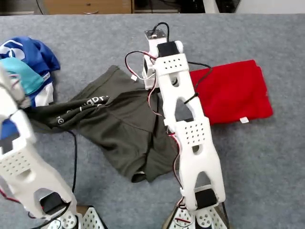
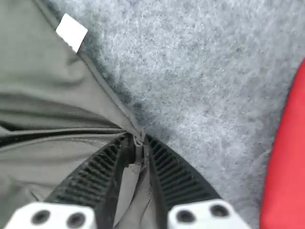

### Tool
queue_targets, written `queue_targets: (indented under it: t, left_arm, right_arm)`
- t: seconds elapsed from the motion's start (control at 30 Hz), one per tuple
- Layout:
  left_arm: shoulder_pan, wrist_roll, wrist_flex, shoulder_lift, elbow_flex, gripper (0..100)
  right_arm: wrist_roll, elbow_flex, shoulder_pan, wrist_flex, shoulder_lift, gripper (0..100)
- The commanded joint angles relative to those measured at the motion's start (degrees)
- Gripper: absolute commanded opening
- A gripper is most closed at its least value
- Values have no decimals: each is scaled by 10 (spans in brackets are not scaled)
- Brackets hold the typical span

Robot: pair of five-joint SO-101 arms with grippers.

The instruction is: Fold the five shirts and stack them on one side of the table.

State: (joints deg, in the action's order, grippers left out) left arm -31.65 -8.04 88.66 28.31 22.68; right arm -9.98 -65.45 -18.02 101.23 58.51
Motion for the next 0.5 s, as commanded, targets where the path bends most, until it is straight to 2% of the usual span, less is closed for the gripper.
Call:
queue_targets:
  t: [0.0, 0.07, 0.13, 0.27, 0.37, 0.47]
  left_arm:
    - [56, 34, -1, -34, 34, 19]
    - [79, 57, -3, -33, 43, 19]
    - [105, 79, -5, -33, 46, 19]
    - [174, 140, -15, -33, 44, 19]
    - [231, 185, -44, -33, 40, 19]
    - [265, 225, -86, -33, 40, 19]
  right_arm:
    - [11, -29, 36, -8, -9, 225]
    - [11, -29, 59, -31, -7, 283]
    - [9, -29, 79, -55, -7, 284]
    - [12, -34, 93, -75, -12, 173]
    - [26, -65, 80, -40, -15, 65]
    - [83, -95, 65, 11, -18, 72]
